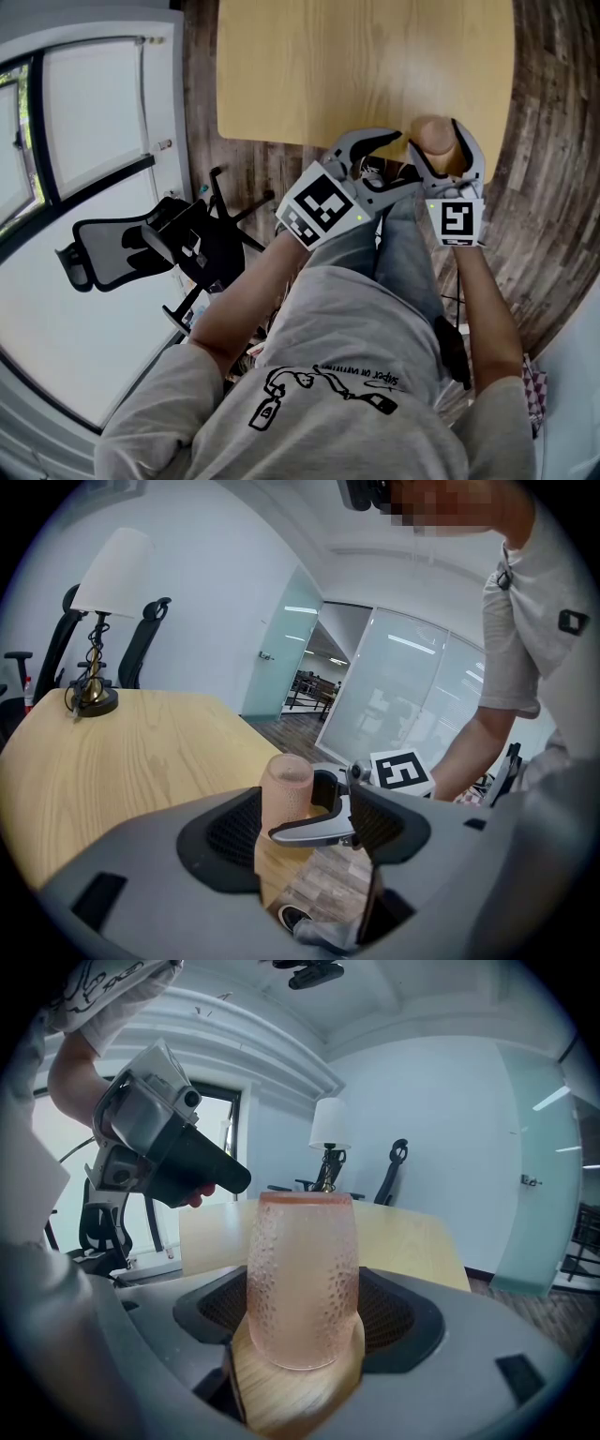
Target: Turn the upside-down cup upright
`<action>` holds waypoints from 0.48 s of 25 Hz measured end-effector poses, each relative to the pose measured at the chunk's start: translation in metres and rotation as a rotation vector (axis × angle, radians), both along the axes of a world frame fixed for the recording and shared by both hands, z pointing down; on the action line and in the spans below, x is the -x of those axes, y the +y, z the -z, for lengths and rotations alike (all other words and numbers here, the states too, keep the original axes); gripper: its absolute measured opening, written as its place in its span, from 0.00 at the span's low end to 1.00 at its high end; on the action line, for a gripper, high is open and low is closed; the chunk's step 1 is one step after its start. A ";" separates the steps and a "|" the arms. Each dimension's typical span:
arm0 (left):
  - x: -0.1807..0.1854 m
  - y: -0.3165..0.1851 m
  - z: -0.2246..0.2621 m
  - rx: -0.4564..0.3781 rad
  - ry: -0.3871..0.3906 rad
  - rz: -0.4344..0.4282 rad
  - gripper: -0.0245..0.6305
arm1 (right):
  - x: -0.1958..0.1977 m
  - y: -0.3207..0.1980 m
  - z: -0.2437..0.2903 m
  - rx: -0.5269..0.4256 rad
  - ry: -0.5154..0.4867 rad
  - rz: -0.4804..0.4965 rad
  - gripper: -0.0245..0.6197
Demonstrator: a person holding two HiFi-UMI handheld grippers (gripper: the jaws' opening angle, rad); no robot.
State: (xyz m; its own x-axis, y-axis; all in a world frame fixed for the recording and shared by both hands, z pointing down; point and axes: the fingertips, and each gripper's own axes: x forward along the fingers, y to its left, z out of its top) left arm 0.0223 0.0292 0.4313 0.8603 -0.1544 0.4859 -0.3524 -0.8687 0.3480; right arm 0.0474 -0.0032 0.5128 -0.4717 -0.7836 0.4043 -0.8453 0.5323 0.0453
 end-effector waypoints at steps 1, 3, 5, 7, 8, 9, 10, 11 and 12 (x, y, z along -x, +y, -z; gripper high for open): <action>0.000 0.000 0.000 0.002 0.000 0.000 0.49 | 0.000 0.000 -0.001 0.007 0.005 0.000 0.58; 0.001 -0.001 -0.002 0.004 0.000 0.000 0.49 | 0.000 0.000 -0.003 0.016 0.018 0.005 0.58; 0.002 -0.001 -0.003 0.004 -0.001 -0.002 0.49 | 0.001 0.000 -0.004 0.015 0.016 0.003 0.58; 0.002 -0.002 -0.003 0.002 -0.004 -0.004 0.49 | 0.000 0.000 -0.004 0.013 0.017 0.005 0.58; 0.001 -0.002 -0.003 0.002 -0.005 -0.004 0.49 | 0.000 0.000 -0.004 0.010 0.023 0.008 0.58; 0.000 -0.002 -0.003 0.001 -0.006 -0.005 0.49 | -0.001 0.000 -0.004 0.007 0.028 0.011 0.58; 0.000 -0.002 -0.003 0.000 -0.007 -0.005 0.49 | -0.001 0.000 -0.004 0.006 0.033 0.012 0.58; 0.000 -0.002 -0.003 0.000 -0.007 -0.005 0.49 | -0.001 0.000 -0.005 0.012 0.038 0.013 0.58; 0.000 -0.001 -0.003 0.000 -0.007 -0.004 0.49 | 0.000 0.001 -0.006 0.019 0.043 0.014 0.58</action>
State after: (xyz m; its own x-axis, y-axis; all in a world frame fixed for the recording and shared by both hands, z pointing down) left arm 0.0221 0.0278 0.4342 0.8576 -0.1509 0.4917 -0.3511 -0.8703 0.3453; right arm 0.0475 -0.0023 0.5187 -0.4643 -0.7690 0.4394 -0.8354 0.5450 0.0710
